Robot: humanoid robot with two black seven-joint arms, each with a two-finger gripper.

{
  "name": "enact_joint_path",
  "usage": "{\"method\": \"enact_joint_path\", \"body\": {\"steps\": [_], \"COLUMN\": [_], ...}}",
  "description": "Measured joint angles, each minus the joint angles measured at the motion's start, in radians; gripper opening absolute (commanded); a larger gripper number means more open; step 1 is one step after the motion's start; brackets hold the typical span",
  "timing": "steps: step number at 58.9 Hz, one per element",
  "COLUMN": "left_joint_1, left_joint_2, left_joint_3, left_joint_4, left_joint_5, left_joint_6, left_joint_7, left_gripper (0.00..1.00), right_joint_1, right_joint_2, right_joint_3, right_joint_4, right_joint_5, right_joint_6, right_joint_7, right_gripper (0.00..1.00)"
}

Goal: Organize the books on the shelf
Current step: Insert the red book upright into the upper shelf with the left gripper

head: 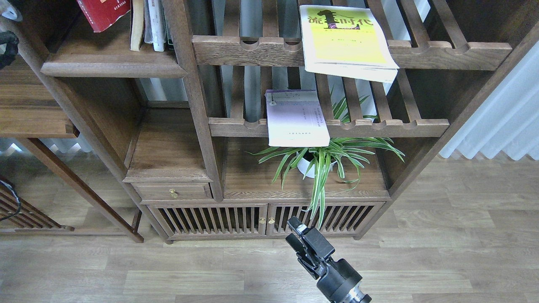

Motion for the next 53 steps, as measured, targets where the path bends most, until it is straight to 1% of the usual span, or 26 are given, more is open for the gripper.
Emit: {"method": "enact_joint_path", "body": {"steps": [1,16,24,36,47,53], "left_joint_1": [-0.012,-0.037,-0.038,-0.041,-0.045,-0.046], "left_joint_2": [-0.011,-0.046,-0.046,-0.037,-0.033,-0.033], "left_joint_3": [0.002,0.009,0.021,0.072,0.109,0.125], "left_joint_4": [0.017,0.062,0.068,0.069,0.067,0.067], "left_joint_5": [0.001,0.005,0.009,0.025,0.064,0.072], "left_joint_6": [0.000,0.000,0.000,0.000,0.000,0.000], "left_joint_7": [-0.007,-0.023,-0.038,-0.049,-0.085,-0.093], "left_gripper": [0.04,0.04,0.04,0.04,0.04,0.04], "right_joint_1": [0.000,0.006,0.005,0.005,0.005,0.005], "right_joint_2": [0.001,0.001,0.001,0.001,0.001,0.001], "right_joint_3": [0.001,0.007,0.008,0.008,0.011,0.011], "right_joint_4": [0.001,0.006,0.006,0.007,0.008,0.008], "right_joint_5": [0.000,0.001,0.002,0.002,0.003,0.006], "right_joint_6": [0.000,0.000,0.000,0.000,0.000,0.000], "right_joint_7": [0.000,0.000,0.000,0.000,0.000,0.000], "right_gripper": [0.94,0.94,0.94,0.94,0.94,0.94]}}
